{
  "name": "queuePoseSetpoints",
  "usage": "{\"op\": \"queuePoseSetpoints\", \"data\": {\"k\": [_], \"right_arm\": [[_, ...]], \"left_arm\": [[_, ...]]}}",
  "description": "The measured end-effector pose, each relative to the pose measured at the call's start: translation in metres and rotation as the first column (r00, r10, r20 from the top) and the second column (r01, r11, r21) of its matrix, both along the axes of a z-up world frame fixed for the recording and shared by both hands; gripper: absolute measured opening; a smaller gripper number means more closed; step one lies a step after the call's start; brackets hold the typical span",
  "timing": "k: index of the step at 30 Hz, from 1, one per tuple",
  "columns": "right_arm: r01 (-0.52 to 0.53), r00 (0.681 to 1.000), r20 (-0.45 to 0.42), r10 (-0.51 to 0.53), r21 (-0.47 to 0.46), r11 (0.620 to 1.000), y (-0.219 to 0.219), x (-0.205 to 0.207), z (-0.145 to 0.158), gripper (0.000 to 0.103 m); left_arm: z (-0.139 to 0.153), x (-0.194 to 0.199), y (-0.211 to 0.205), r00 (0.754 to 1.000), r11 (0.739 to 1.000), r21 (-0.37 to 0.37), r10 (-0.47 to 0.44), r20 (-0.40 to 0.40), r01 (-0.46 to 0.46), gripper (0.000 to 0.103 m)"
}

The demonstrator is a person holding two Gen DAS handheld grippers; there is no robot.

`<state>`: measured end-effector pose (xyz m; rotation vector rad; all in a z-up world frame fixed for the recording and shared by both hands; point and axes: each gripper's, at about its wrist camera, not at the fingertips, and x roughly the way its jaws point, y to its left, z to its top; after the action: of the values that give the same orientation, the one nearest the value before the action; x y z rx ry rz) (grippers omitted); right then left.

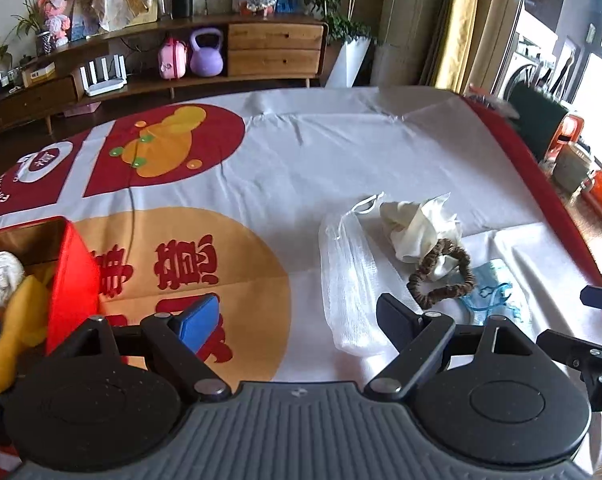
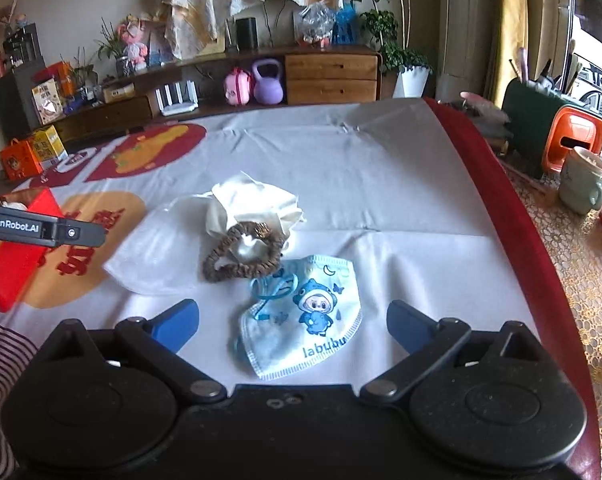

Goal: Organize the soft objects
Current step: 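Close the left tool on the clear plastic bag while the right tool grasps the blue mask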

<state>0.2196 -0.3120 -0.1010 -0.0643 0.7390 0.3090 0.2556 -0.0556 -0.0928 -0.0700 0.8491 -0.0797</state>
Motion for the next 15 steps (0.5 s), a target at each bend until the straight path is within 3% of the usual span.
{"op": "queuePoseSetpoints", "data": {"k": [8,15], "right_arm": [[-0.010,0.999,-0.031,0.009,-0.038,0.999,0.009,0.021,-0.020,0.097],[-0.008,0.999,-0.046,0.006,-0.062,0.998,0.013,0.034,-0.031,0.094]], "left_arm": [[-0.025,0.024,-0.012,0.999,1.000,0.007,-0.018,-0.034,0.018,0.086],[-0.040,0.037,-0.017,0.997,0.998,-0.032,-0.051,-0.057,0.049,0.086]]}}
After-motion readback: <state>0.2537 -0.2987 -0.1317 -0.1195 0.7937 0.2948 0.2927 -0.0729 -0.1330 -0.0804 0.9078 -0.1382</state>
